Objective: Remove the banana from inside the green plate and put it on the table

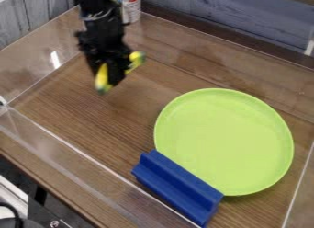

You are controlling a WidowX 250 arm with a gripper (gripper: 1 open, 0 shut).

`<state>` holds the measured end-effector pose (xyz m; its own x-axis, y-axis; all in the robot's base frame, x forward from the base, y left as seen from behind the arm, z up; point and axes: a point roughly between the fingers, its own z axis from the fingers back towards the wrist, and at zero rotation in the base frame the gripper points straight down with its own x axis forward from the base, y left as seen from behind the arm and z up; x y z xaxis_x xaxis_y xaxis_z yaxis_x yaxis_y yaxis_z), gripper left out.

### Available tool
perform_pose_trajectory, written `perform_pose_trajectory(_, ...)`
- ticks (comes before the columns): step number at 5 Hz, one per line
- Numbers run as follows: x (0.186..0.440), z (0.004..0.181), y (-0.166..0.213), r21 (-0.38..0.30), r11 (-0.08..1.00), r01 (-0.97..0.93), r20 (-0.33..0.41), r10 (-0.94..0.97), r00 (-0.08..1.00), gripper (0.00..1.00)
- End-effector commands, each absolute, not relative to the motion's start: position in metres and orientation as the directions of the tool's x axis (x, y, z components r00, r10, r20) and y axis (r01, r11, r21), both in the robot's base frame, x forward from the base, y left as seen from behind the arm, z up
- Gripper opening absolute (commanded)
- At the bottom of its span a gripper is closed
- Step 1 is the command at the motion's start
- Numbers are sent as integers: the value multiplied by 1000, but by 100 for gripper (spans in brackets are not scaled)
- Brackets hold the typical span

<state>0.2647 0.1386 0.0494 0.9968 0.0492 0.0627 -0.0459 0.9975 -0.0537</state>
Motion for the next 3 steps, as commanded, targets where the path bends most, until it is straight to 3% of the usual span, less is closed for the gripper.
perform_pose_trajectory(1, 258, 41, 152, -17, 999, -27, 73, 29, 997, 0)
perform_pose_trajectory(3, 258, 27, 150, -25, 1000, -14, 25, 14, 1000, 0)
